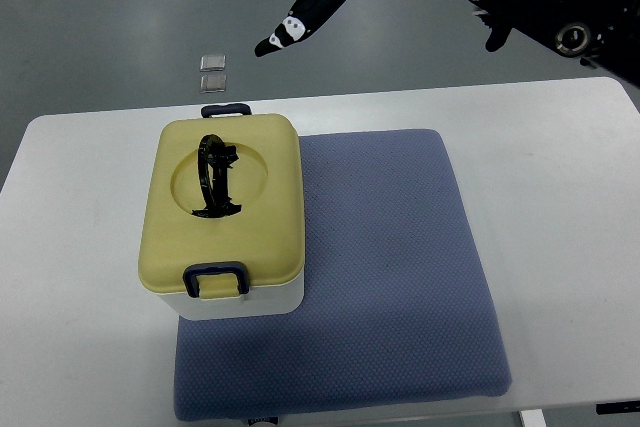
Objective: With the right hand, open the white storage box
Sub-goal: 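Swing the right hand over the box toward the black lid handle, then close the right hand's fingers around the black handle on the yellow lid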
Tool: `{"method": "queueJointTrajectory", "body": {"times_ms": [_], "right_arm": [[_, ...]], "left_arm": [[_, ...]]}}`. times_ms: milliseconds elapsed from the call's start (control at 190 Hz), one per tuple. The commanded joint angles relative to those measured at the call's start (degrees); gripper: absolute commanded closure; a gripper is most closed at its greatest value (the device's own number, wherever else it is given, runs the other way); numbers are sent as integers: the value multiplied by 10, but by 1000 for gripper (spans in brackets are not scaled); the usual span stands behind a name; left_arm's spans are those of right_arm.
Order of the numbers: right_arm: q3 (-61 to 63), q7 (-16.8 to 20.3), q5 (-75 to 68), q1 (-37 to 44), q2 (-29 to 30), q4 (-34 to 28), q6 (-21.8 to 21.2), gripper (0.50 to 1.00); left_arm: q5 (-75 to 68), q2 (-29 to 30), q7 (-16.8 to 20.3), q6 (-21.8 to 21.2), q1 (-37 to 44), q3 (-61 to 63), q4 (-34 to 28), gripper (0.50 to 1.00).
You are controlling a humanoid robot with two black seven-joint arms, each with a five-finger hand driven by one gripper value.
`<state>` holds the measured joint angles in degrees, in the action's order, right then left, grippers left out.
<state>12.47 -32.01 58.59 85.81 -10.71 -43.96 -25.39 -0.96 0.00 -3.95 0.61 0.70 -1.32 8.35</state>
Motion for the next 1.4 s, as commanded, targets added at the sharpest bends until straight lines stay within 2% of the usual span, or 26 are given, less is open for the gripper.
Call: {"method": "queueJointTrajectory", "body": {"times_ms": [0,227,285,438,585,854,912,1023,1181,1271,1397], "right_arm": [[-29,-2,35,19,24,0,-6,572],[-33,-14,153,33,69,-3,-4,574],[-34,-17,178,35,75,-21,-1,574],[-35,-30,239,41,71,-75,-6,576],[-39,-30,272,38,74,-81,1,589],[-73,-30,290,30,68,-81,20,634],[-78,-30,296,24,68,-81,28,670],[-80,-30,298,23,67,-80,36,695],[-79,-30,299,23,68,-80,37,707],[-80,-30,299,17,68,-80,37,734],[-81,-30,301,14,69,-80,37,736]], "left_arm": [[0,0,0,0,0,0,0,500],[0,0,0,0,0,0,0,500],[0,0,0,0,0,0,0,500],[0,0,0,0,0,0,0,500],[0,0,0,0,0,0,0,500],[0,0,0,0,0,0,0,500],[0,0,0,0,0,0,0,500],[0,0,0,0,0,0,0,500],[0,0,0,0,0,0,0,500],[0,0,0,0,0,0,0,500],[0,0,0,0,0,0,0,500]]}}
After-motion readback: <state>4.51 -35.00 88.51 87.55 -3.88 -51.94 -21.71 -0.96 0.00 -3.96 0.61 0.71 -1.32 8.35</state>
